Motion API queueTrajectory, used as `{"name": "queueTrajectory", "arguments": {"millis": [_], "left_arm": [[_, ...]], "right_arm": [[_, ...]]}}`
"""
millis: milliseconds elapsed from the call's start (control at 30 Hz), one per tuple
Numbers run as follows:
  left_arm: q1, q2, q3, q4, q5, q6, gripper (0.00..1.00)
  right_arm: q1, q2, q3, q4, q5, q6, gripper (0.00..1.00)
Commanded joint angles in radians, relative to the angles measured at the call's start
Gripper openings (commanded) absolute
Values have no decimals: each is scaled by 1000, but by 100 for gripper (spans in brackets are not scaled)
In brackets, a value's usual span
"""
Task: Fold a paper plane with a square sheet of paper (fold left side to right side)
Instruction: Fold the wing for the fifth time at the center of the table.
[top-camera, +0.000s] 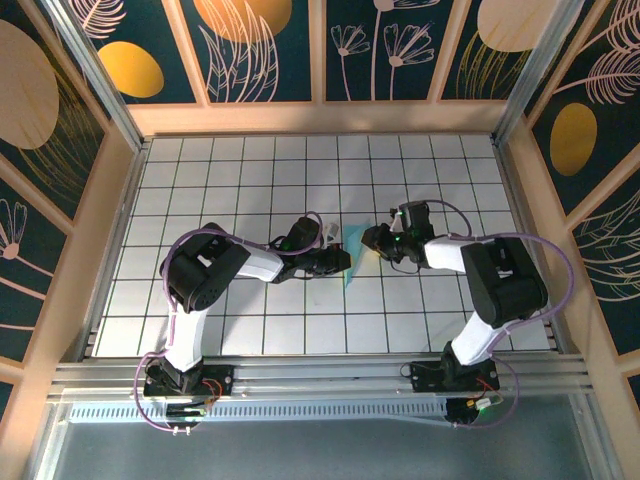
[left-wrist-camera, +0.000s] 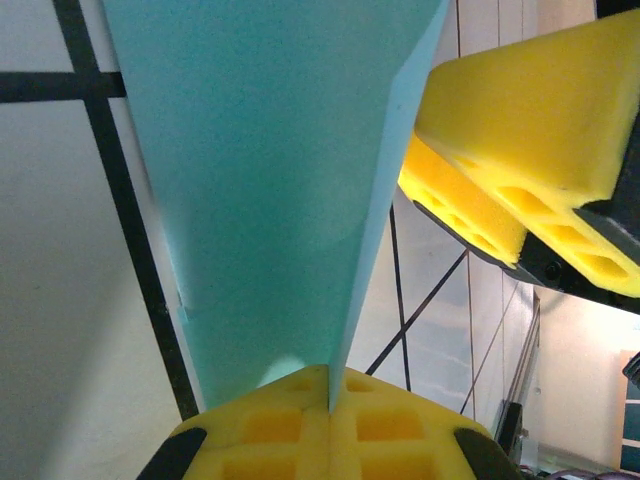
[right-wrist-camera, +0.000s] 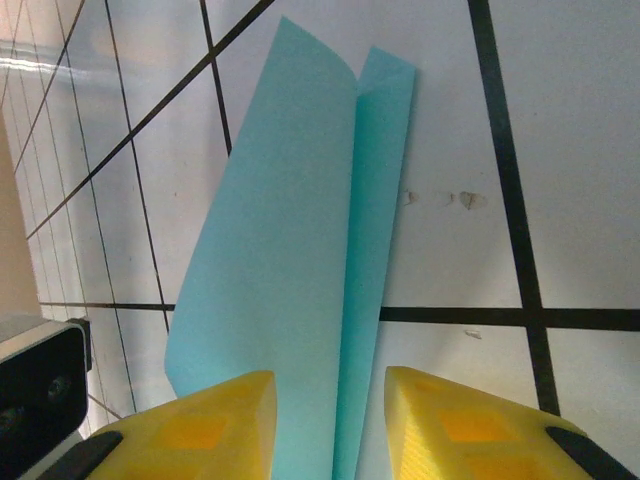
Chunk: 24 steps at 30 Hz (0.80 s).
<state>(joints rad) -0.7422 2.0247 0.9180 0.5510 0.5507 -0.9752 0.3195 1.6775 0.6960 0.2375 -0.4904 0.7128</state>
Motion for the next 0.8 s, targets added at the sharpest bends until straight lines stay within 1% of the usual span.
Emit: {"name": "queueTrajectory", "arguments": {"millis": [0, 333, 567, 700, 767], "left_arm": [[8, 23, -13, 46, 22, -17, 0], [8, 30, -10, 49, 27, -20, 0], [9, 34, -9, 47, 28, -22, 2], [9, 32, -11, 48, 27, -23, 4], [9, 28, -13, 48, 23, -23, 8]], "right_arm": [[18, 25, 32, 26, 18, 14, 34], [38, 62, 50, 30, 16, 14, 33], [46, 97, 65, 21, 19, 9, 33], [53, 116, 75, -6, 35, 1, 32], [55, 123, 80, -23, 45, -3, 31]]}}
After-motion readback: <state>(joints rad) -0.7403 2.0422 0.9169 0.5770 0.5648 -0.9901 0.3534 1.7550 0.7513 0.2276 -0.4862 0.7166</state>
